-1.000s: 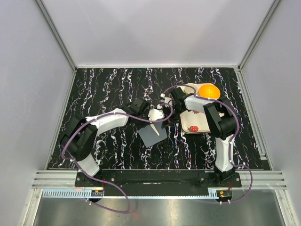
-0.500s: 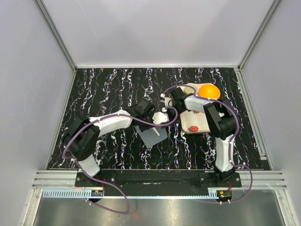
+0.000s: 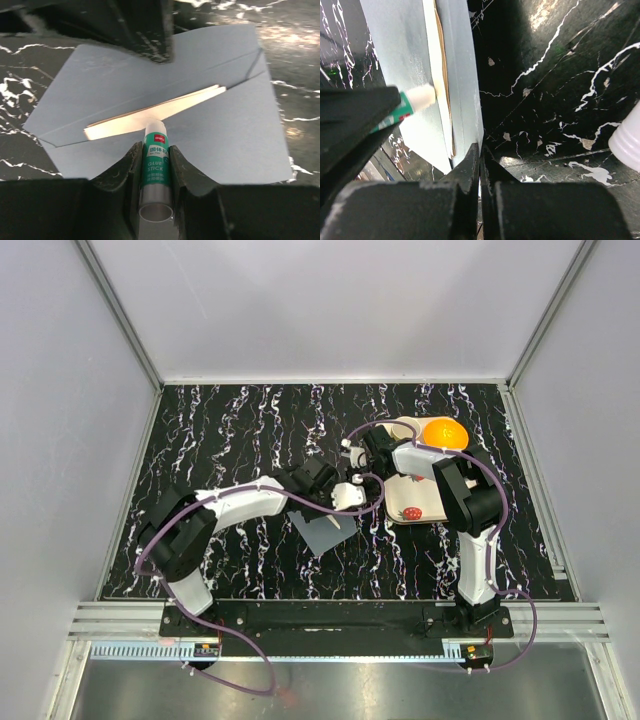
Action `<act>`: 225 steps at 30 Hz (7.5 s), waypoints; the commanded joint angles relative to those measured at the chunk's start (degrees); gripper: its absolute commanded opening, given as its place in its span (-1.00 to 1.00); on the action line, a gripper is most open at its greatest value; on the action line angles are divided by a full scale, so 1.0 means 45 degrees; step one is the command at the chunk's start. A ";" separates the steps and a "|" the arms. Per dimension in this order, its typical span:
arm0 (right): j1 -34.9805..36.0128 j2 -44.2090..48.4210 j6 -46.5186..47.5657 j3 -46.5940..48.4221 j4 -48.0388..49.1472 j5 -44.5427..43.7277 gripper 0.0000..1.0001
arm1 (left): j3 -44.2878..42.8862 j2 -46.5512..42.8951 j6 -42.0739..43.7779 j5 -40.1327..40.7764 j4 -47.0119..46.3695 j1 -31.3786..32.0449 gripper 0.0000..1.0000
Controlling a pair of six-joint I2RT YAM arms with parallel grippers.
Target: Place the letter into the envelope and seal it
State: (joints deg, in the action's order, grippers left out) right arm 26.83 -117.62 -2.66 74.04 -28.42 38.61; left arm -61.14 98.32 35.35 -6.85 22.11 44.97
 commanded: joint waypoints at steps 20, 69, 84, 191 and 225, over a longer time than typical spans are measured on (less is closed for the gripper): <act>0.0093 -0.0170 0.0336 0.0246 -0.0012 -0.0357 -1.00 | 0.0422 -0.0638 -0.0921 -0.0644 0.0868 0.0630 -1.00; 0.0093 -0.0151 0.0375 0.0207 0.0028 -0.0260 -1.00 | -0.1273 0.0767 -0.1080 0.0194 0.1044 -0.1533 -1.00; 0.0093 -0.0151 0.0375 0.0226 0.0008 -0.0299 -1.00 | -0.0415 0.0044 -0.1666 -0.1035 0.1473 -0.0516 -1.00; 0.1538 0.0045 -0.2477 0.0500 0.2000 0.1069 0.19 | 0.6244 0.4402 -2.3697 -0.3692 -2.2941 -0.7434 -1.00; 0.1948 0.0924 -0.2964 0.0831 0.1961 0.1146 0.55 | 0.5971 0.5318 -2.4224 -0.3673 -2.3331 -0.7181 -1.00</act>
State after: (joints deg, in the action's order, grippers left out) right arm 34.52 -113.23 -14.55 75.55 -21.93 41.41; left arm -32.69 121.32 -72.69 -25.52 -73.47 12.14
